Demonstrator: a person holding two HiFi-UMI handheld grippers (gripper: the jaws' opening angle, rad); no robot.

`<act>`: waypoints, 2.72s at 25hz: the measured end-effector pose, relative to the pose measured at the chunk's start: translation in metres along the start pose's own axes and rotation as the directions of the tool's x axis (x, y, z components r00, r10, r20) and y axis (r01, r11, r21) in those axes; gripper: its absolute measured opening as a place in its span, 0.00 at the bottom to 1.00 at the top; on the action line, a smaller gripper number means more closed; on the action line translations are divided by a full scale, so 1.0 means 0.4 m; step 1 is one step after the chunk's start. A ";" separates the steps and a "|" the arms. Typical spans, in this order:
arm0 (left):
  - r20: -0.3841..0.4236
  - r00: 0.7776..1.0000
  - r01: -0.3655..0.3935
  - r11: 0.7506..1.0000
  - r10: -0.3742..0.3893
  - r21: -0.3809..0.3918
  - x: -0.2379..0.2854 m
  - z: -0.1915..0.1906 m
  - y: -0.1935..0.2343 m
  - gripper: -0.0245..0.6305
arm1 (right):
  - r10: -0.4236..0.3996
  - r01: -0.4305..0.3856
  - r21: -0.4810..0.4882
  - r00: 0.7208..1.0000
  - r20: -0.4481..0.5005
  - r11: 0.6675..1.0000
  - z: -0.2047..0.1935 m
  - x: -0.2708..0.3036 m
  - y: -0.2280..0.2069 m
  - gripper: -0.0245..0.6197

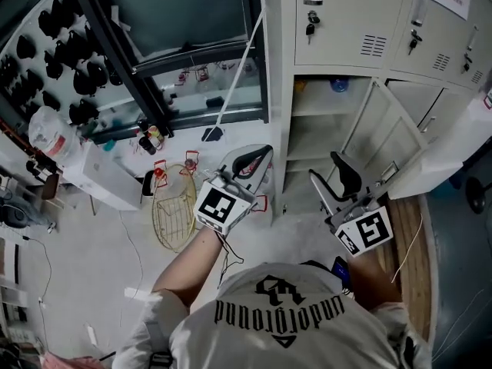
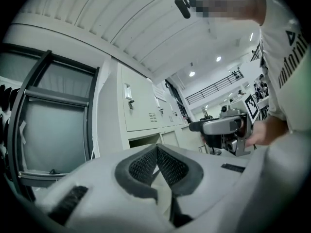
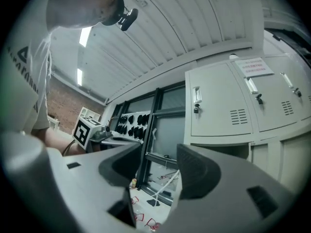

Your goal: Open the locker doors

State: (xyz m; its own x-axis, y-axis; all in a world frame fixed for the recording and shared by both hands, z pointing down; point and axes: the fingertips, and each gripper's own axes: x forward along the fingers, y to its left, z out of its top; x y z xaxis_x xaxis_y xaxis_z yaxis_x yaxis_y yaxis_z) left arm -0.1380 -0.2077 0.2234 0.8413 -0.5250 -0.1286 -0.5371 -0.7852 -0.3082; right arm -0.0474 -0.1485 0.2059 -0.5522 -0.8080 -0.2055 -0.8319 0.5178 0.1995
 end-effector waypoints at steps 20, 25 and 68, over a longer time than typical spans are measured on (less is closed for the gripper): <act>0.127 0.991 0.023 0.993 -0.038 0.119 0.118 0.198 0.217 0.05 | -0.178 0.189 -0.174 0.981 0.075 0.966 0.249 0.303 -0.272 0.30; 0.158 0.986 0.033 0.989 -0.055 0.143 0.213 0.250 0.256 0.05 | -0.202 0.215 -0.201 0.976 0.083 0.956 0.300 0.391 -0.362 0.30; 0.241 0.963 0.096 0.990 -0.117 0.098 0.274 0.342 0.151 0.05 | -0.273 0.281 -0.200 0.960 0.069 0.939 0.381 0.216 -0.392 0.20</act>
State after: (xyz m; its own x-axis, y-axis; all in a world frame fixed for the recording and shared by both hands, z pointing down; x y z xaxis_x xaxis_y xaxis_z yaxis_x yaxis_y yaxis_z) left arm -0.0699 -0.2679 0.0618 0.8882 -0.3343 -0.3152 -0.4451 -0.7960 -0.4103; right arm 0.0267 -0.2567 0.0107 -0.3068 -0.8971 -0.3179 -0.9252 0.2027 0.3207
